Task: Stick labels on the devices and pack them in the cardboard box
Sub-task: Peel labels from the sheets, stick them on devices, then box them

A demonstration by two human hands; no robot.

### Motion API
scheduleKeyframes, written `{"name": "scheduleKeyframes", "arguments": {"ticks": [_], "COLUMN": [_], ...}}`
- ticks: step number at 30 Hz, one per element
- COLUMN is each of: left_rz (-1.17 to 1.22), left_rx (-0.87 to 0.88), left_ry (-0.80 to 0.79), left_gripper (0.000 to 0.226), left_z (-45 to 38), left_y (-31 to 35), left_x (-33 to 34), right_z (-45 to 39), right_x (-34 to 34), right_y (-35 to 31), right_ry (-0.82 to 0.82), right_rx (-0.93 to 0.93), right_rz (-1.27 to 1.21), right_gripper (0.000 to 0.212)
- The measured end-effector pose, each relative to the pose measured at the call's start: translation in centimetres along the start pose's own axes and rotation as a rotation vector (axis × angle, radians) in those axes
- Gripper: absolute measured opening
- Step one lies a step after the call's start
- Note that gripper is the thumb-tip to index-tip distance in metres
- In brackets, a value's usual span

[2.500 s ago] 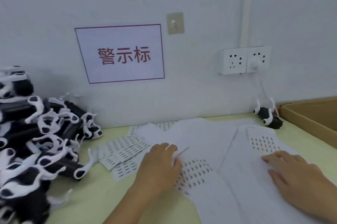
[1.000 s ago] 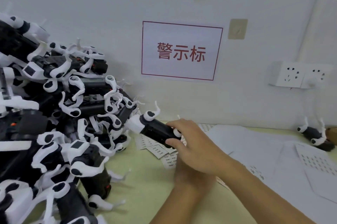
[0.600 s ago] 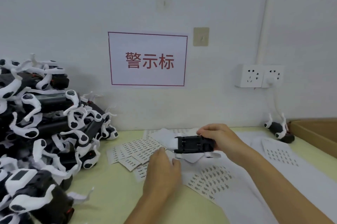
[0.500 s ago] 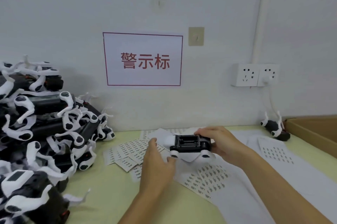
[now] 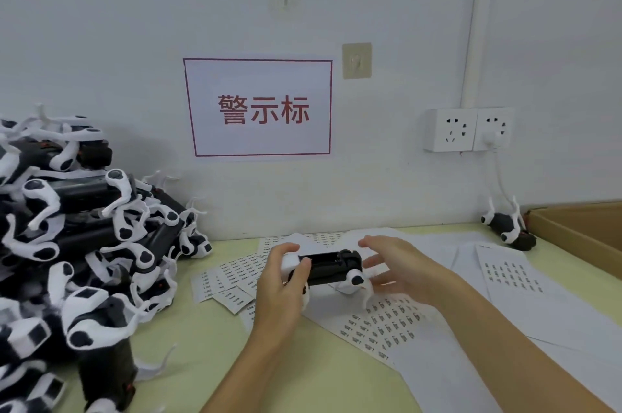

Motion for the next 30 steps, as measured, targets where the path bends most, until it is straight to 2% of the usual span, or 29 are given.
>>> {"name": "scheduleKeyframes", "arguments": {"ticks": [4, 7, 12, 15, 17, 21, 25, 27, 30], "left_rz": [-0.025, -0.087, -0.242, -0.394, -0.462, -0.572, -0.655, -0.647, -0.601], "left_rx": [0.056, 0.075, 0.180, 0.307, 0.430, 0.671, 0.829, 0.812, 0.648], "left_ry": [0.188, 0.260, 0.345, 0.438, 0.474, 0.371, 0.150, -0.009, -0.248], "left_gripper": [0.017, 0.020, 0.016, 0.037, 0.042, 0.036, 0.034, 0.033, 0.027], "left_z": [-0.3, -0.5, 0.1, 0.8, 1.5, 3.0, 4.4, 5.0, 5.8], "left_y": [-0.3, -0.3, -0.1, 1.0, 1.9, 3.1, 3.4, 3.2, 2.7], "left_x": [-0.7, -0.8, -0.8, -0.6, -0.2, 1.9, 4.4, 5.4, 6.5], "right_z": [0.3, 1.0, 3.7, 6.1, 7.3, 8.4, 8.5, 8.5, 8.4], "right_x": [-2.1, -3.1, -4.2, -3.9, -3.6, -3.4, -3.8, -4.1, -4.5], "right_y": [-0.9, -0.5, 1.4, 2.6, 3.2, 3.8, 4.3, 4.3, 4.5], "right_ry": [0.127, 0.127, 0.076, 0.035, 0.032, 0.085, 0.135, 0.154, 0.192], "right_rx": [-0.059, -0.023, 0.054, 0.097, 0.083, 0.040, 0.011, -0.023, -0.079], "right_rz": [0.294, 0.462, 0.900, 1.058, 1.071, 0.965, 0.808, 0.704, 0.543], "right_gripper": [0.029, 0.030, 0.048, 0.072, 0.076, 0.069, 0.075, 0.074, 0.069]}}
Point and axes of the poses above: each hand's wrist, its own z-axis away from the middle knuckle, its own x-axis out of the palm, y = z × x, the point moved 2 cm from there along -z, towards the middle knuckle, and after that the axes turned 7 degrees about -x, right-handed, at the moved point
